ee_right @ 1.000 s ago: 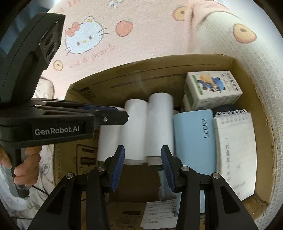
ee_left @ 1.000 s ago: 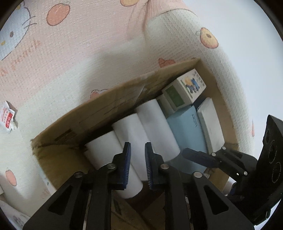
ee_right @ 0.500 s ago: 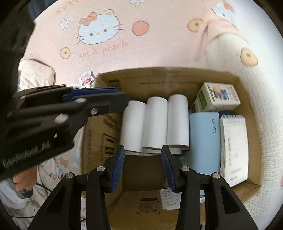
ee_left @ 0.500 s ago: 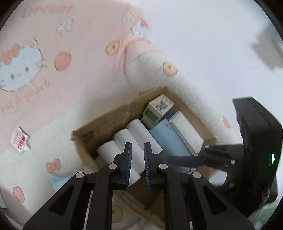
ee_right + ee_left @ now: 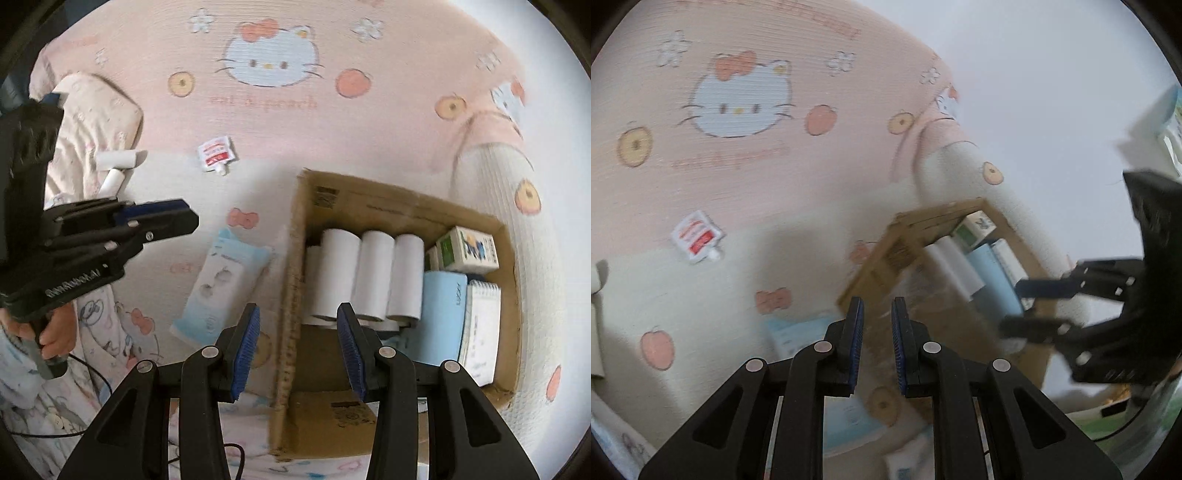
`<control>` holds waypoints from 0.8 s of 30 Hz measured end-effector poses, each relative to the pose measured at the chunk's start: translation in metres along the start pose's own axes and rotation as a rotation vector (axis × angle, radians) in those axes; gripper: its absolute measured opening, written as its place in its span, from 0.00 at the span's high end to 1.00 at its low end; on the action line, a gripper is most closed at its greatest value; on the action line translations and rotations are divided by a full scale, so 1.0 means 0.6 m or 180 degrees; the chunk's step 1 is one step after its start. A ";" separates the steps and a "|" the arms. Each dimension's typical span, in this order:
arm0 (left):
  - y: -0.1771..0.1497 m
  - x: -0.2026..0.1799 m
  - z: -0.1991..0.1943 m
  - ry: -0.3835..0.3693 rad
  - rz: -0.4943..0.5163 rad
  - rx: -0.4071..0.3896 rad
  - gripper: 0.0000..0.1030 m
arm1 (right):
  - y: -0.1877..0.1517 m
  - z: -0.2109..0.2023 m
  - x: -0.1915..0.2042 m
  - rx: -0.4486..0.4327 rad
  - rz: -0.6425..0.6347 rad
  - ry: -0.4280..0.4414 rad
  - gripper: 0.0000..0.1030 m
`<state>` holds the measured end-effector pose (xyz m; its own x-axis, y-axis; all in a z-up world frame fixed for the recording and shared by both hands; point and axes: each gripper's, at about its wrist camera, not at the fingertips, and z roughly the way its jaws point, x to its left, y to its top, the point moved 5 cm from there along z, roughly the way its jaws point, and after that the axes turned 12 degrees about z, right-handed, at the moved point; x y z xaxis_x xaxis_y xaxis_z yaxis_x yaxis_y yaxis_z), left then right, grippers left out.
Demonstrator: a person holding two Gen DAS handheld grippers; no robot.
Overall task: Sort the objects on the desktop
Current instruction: 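Move the left gripper back to the remaining tubes on the blanket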
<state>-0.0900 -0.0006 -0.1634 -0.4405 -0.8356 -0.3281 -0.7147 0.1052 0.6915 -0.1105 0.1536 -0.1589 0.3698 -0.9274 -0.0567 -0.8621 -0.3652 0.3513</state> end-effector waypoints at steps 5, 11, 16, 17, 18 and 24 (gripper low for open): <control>-0.041 0.037 -0.023 0.0224 0.0096 -0.0171 0.85 | 0.005 0.001 0.051 -0.0007 -0.0187 -0.0148 0.61; -0.092 0.094 -0.013 0.0207 -0.0078 -0.0125 0.85 | 0.005 0.010 0.101 0.0044 -0.0348 -0.0233 0.61; -0.092 0.135 -0.028 0.0683 0.0002 -0.0156 0.85 | 0.019 0.023 0.146 -0.0005 -0.0467 -0.0242 0.61; -0.089 0.141 -0.035 0.0713 -0.0005 -0.0216 0.85 | 0.024 0.028 0.155 -0.0011 -0.0467 -0.0235 0.61; -0.084 0.149 -0.046 0.0744 -0.0021 -0.0283 0.85 | 0.029 0.031 0.163 -0.0019 -0.0463 -0.0233 0.61; -0.076 0.214 -0.095 0.1097 -0.0259 -0.0494 0.85 | 0.063 0.066 0.229 -0.0154 -0.0568 -0.0164 0.61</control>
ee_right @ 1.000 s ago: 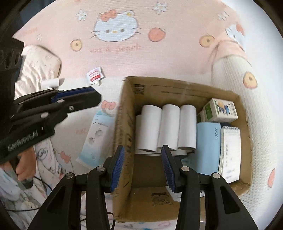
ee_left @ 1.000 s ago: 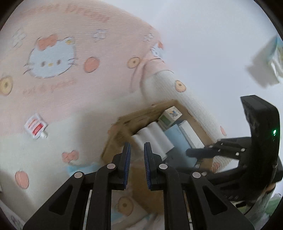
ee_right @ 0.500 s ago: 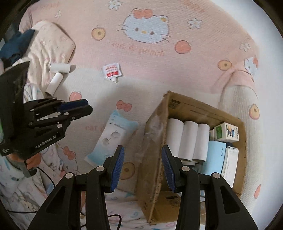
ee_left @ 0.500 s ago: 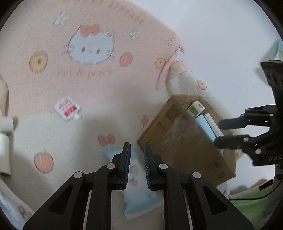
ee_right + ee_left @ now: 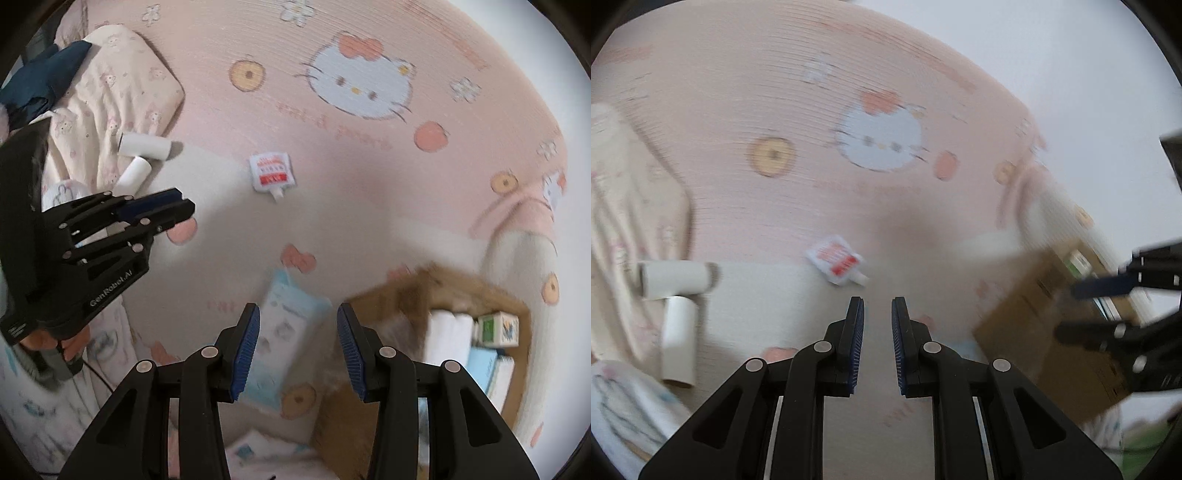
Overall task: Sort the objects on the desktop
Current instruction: 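Move the left gripper back to the remaining tubes on the blanket, then close the left gripper on another white paper tube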
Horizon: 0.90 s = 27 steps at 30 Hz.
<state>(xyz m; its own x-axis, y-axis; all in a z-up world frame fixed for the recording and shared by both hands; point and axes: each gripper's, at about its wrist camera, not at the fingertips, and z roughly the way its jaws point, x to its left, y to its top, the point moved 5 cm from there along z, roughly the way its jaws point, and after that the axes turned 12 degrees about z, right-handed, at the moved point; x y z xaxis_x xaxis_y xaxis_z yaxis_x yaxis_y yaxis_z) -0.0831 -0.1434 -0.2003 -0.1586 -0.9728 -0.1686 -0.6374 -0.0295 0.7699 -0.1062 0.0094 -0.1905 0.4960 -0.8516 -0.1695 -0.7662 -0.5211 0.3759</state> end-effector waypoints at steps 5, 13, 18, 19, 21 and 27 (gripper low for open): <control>0.019 0.083 -0.034 0.0386 -0.0569 -0.0396 0.79 | 0.029 0.021 0.050 -0.0218 -0.0103 0.0151 0.61; 0.018 0.184 -0.034 0.0350 -0.1261 -0.0338 0.69 | 0.073 0.048 0.096 -0.0486 0.0036 0.0478 0.61; 0.025 0.248 -0.042 0.0685 -0.1428 -0.0387 0.68 | 0.104 0.074 0.145 -0.0708 0.0072 0.0710 0.61; 0.027 0.264 -0.049 0.0792 -0.1438 -0.0416 0.66 | 0.111 0.079 0.154 -0.0725 0.0100 0.0768 0.61; 0.029 0.289 -0.059 0.0966 -0.1432 -0.0448 0.64 | 0.125 0.093 0.175 -0.0720 0.0170 0.0921 0.61; 0.002 0.359 -0.058 0.0721 -0.2110 -0.0463 0.63 | 0.156 0.131 0.233 -0.0633 0.0248 0.1263 0.60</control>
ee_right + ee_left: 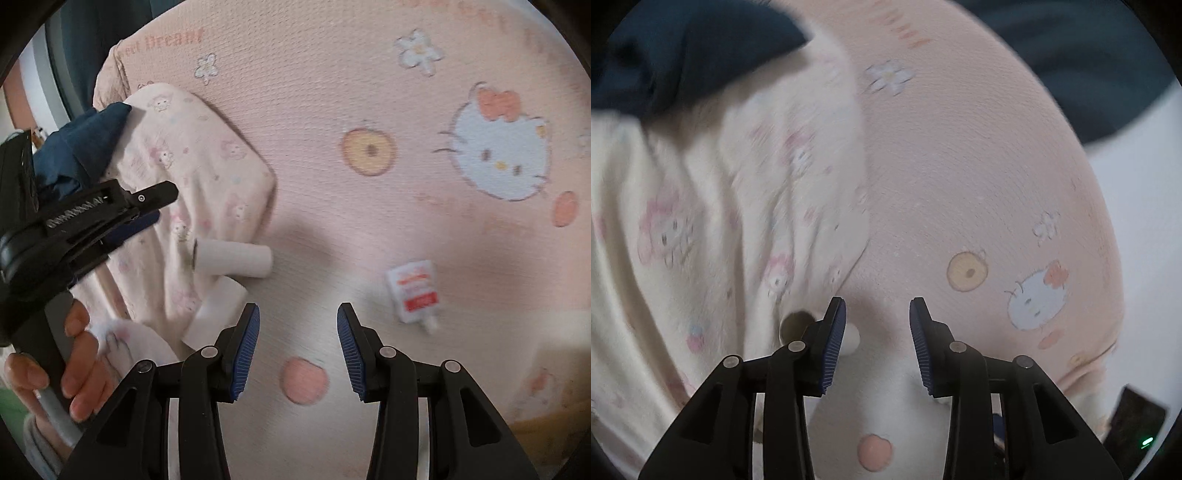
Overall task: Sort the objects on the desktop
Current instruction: 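Close the left gripper on another white paper tube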
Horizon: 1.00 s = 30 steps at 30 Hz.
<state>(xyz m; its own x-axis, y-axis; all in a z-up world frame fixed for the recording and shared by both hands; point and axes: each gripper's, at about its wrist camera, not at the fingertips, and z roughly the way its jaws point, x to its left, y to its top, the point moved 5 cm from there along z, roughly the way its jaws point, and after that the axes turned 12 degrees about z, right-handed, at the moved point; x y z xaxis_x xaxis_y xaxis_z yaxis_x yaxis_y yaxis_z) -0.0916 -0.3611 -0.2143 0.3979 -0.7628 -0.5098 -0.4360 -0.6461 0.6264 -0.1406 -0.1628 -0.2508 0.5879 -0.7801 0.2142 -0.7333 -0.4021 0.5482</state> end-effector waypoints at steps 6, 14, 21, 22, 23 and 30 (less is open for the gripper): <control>0.002 0.029 0.047 -0.0059 -0.0300 0.0374 0.63 | 0.002 0.040 0.018 0.0025 0.0024 0.0141 0.46; -0.003 0.062 0.063 0.0076 -0.0619 0.0466 0.80 | 0.006 0.084 0.014 0.0148 0.0358 0.0287 0.36; -0.019 0.065 0.109 0.0026 -0.0781 0.0899 0.81 | 0.011 0.115 0.030 0.0235 0.0388 0.0297 0.36; -0.023 0.066 0.111 0.0051 -0.0812 0.0922 0.81 | 0.012 0.120 0.036 0.0245 0.0352 0.0293 0.36; -0.024 0.066 0.113 0.0069 -0.0831 0.0934 0.81 | 0.013 0.123 0.040 0.0250 0.0335 0.0294 0.36; -0.025 0.062 0.106 0.0193 -0.0753 0.0894 0.81 | 0.019 0.156 0.058 0.0342 0.0419 0.0398 0.36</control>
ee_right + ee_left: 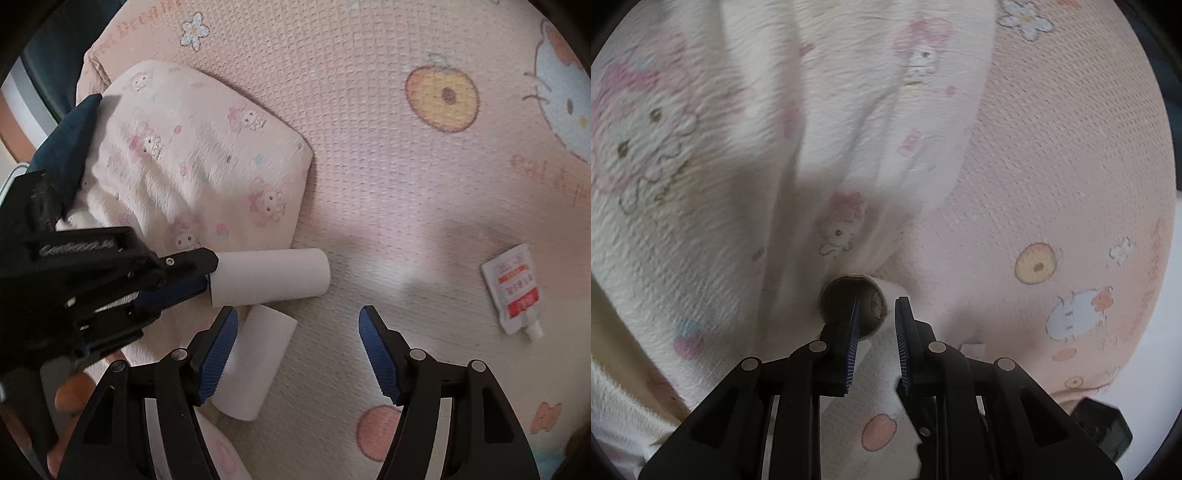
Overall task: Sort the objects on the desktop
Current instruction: 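Close the left gripper on another white paper tube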
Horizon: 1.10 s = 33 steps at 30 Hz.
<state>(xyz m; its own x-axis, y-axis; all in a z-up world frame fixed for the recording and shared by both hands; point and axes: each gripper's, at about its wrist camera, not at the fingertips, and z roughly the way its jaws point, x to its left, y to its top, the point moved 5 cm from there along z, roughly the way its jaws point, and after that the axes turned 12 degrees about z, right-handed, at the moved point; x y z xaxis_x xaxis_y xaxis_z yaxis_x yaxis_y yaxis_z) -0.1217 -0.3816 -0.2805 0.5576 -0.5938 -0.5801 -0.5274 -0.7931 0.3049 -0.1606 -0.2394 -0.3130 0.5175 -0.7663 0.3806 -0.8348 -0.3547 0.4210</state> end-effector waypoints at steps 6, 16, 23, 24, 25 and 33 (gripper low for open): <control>-0.009 -0.004 0.012 -0.0330 -0.0010 0.0160 0.81 | -0.008 0.016 0.003 0.0040 0.0011 0.0071 0.36; -0.022 -0.038 0.014 -0.0499 0.0331 0.0273 0.81 | -0.009 0.013 -0.003 -0.0052 0.0030 0.0098 0.36; -0.033 -0.065 0.013 -0.0584 0.0602 0.0311 0.81 | -0.008 0.013 -0.012 -0.0125 -0.0022 0.0021 0.45; -0.034 -0.066 0.012 -0.0587 0.0622 0.0311 0.81 | -0.008 0.011 -0.011 -0.0166 -0.0048 0.0037 0.51; -0.035 -0.068 0.012 -0.0595 0.0638 0.0313 0.81 | -0.008 0.012 -0.010 -0.0159 -0.0076 0.0049 0.66; -0.036 -0.070 0.007 -0.0815 0.0610 0.0312 0.80 | -0.003 0.014 -0.039 -0.0149 -0.0022 -0.0129 0.82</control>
<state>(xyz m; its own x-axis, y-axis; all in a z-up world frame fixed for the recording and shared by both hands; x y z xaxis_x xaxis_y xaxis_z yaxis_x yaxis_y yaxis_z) -0.1366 -0.3388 -0.2659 0.2695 -0.6676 -0.6940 -0.6732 -0.6459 0.3599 -0.1727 -0.2255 -0.3297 0.5144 -0.7853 0.3445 -0.8212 -0.3353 0.4618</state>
